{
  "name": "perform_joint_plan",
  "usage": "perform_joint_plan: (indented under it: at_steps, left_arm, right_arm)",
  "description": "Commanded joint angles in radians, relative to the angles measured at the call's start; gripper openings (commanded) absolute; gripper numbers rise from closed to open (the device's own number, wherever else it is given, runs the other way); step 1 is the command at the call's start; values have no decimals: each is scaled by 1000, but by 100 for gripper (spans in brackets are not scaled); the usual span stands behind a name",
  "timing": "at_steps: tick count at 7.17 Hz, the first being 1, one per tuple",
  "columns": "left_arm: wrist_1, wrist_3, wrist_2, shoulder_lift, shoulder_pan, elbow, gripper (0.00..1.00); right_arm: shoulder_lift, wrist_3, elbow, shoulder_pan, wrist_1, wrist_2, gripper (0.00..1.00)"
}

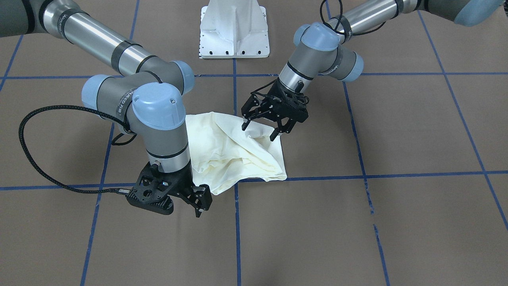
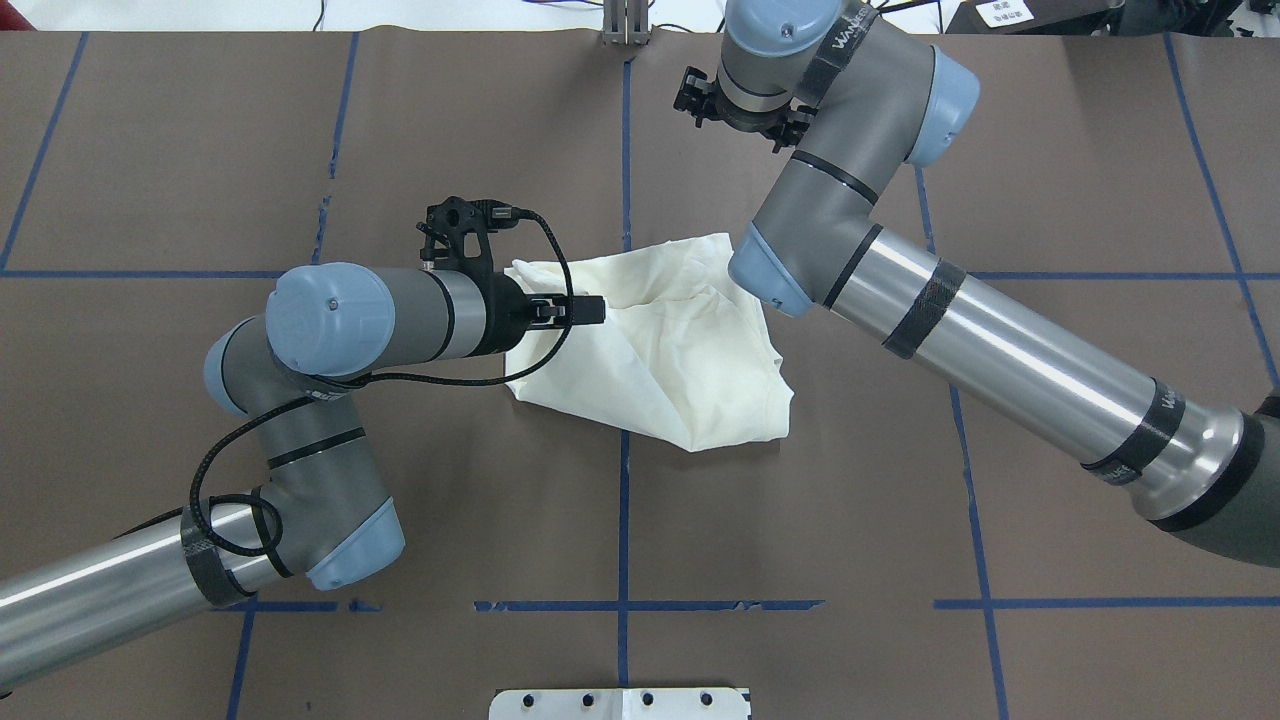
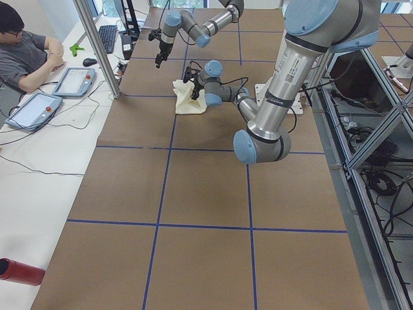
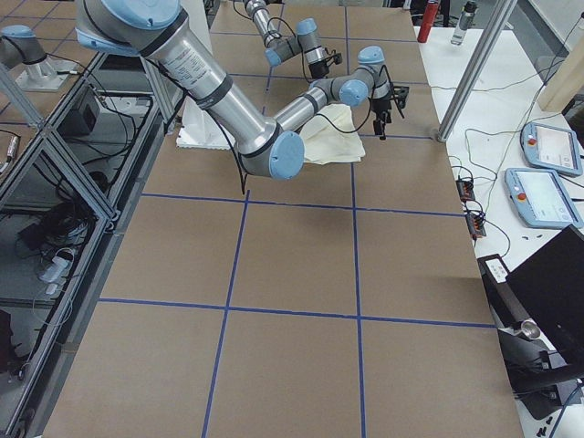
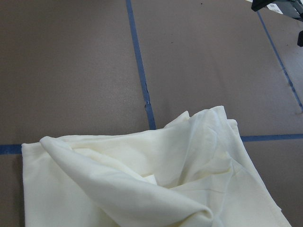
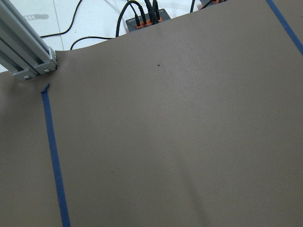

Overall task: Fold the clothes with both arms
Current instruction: 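Drag the shirt's edge nearest the left gripper outward to flatten it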

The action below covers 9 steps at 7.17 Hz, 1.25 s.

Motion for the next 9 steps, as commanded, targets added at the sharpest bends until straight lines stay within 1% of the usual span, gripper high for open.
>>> perform_joint_plan:
  at_steps: [1,2,3,5,6,7,8,9]
  left_arm:
    - [5,-3,-1,-2,9,5,80]
    - [5,-6,-2,-7,10,5,53]
    - [6,-9,-2,-13,15,0,39]
    - [8,-10,-2,-30,15,-3,37]
    - [8,-10,-2,-25,13,-3,34]
    - [11,-10,-2,-25,13,-3,22]
    - [11,-9,-2,-15,13,-3,0]
    - [10,-7,-2,-1,10,-6,0]
  right_arm:
    - [0,0,0,0,0,0,100]
    - [0,-2,0,0,0,0,100]
    - [-2,-2,0,0,0,0,100]
    - [-2,0,0,0,0,0,100]
    - [-2,0,0,0,0,0,100]
    - [-4,0,0,0,0,0,100]
    - [-4,0,0,0,0,-2,100]
    - [-8,2,0,0,0,-2,100]
